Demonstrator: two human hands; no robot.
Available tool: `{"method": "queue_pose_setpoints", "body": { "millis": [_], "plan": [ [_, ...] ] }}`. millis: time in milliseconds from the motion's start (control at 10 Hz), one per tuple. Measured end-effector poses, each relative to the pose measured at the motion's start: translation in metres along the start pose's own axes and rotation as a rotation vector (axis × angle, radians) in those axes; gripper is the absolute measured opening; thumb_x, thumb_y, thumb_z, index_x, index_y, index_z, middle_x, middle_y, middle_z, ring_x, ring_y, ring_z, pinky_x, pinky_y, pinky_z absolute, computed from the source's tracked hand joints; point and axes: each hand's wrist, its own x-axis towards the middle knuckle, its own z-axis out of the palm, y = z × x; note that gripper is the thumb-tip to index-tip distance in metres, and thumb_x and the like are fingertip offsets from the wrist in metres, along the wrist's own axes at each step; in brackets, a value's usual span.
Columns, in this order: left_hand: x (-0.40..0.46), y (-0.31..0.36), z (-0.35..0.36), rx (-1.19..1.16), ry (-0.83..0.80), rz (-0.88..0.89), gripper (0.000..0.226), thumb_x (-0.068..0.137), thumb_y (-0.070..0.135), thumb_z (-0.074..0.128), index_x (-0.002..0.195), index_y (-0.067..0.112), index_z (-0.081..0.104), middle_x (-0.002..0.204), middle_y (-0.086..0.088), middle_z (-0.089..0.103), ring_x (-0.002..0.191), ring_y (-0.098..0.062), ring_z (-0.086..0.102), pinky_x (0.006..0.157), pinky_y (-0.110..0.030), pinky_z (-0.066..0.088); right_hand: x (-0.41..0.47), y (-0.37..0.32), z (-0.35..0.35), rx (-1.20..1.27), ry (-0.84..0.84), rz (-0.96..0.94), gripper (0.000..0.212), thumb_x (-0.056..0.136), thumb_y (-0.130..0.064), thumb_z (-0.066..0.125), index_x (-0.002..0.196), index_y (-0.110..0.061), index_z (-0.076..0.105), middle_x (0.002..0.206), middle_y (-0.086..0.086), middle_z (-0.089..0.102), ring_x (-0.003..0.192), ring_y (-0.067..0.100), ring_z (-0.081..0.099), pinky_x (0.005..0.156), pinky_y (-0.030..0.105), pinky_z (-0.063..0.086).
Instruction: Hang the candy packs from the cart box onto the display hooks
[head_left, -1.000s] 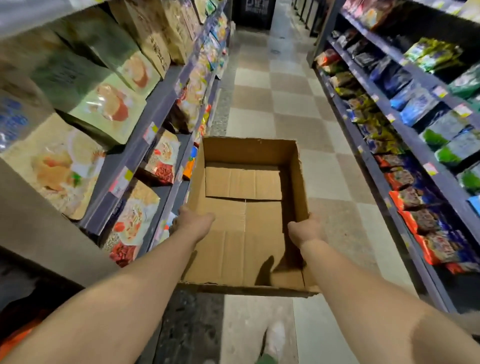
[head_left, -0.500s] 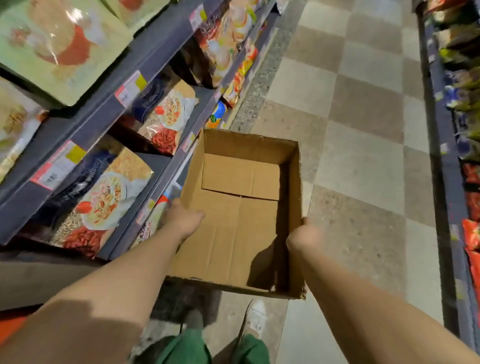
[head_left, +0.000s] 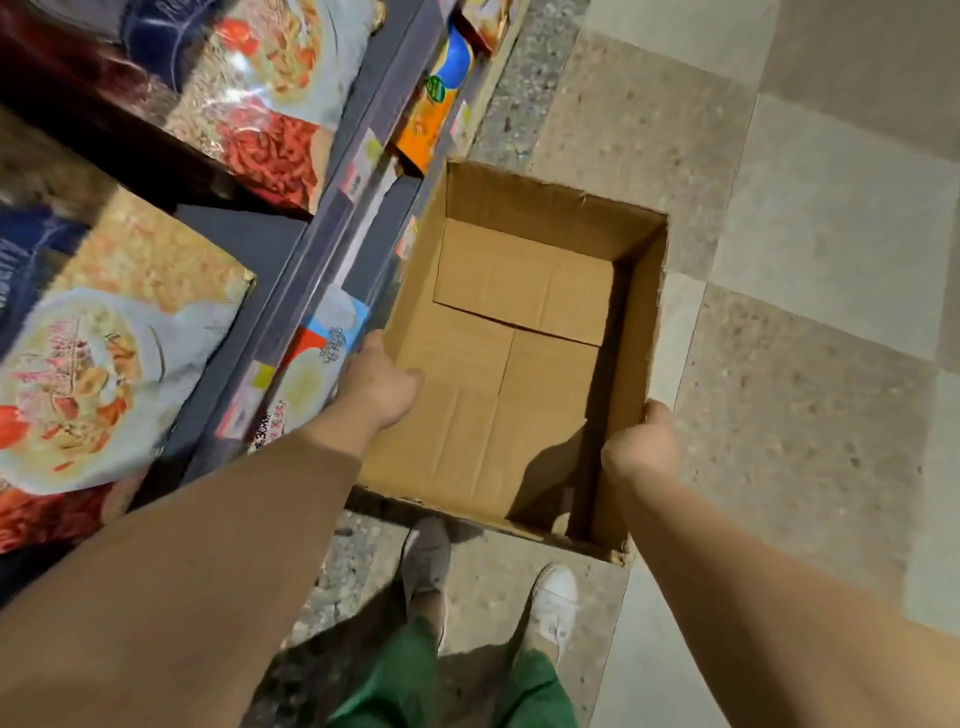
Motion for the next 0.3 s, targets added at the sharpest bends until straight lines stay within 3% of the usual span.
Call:
{"method": "queue_pose_setpoints", "body": {
  "millis": [100, 200, 300],
  "plan": [
    [0.016, -0.002, 0.007, 0.208, -0.007, -0.008, 0.1, 0.087, 0.048, 0.063, 0.161, 0.025, 0.0, 0.168, -0.007, 0.015, 0.154, -0.032, 0.017, 0.125, -0.05, 0.016, 0.017, 0.0, 0.025, -0.018, -0.114, -0.004, 0.068, 0.101, -0.011, 0.043, 0.156, -0.035, 0.009, 0.149, 0.007, 0.042, 0.132, 0.04, 0.046, 0.105, 0.055, 0.044],
    [0.01, -0.003, 0.014, 0.399, -0.026, 0.015, 0.098, 0.099, 0.05, 0.052, 0.158, 0.018, -0.019, 0.169, -0.005, -0.014, 0.156, -0.026, -0.009, 0.124, -0.05, 0.001, 0.017, -0.003, 0.038, -0.23, -0.153, -0.027, 0.07, 0.105, -0.029, 0.039, 0.156, -0.033, -0.009, 0.167, 0.003, -0.002, 0.151, 0.039, 0.001, 0.12, 0.06, 0.011],
    [-0.009, 0.007, 0.01, 0.406, -0.055, 0.087, 0.091, 0.101, 0.052, 0.046, 0.16, 0.02, -0.015, 0.169, -0.001, -0.014, 0.156, -0.025, -0.009, 0.125, -0.049, 0.0, -0.002, -0.021, 0.032, -0.222, -0.227, -0.146, 0.071, 0.105, -0.031, 0.039, 0.156, -0.034, -0.012, 0.167, 0.001, -0.005, 0.153, 0.032, -0.005, 0.122, 0.055, 0.003]
  ]
}}
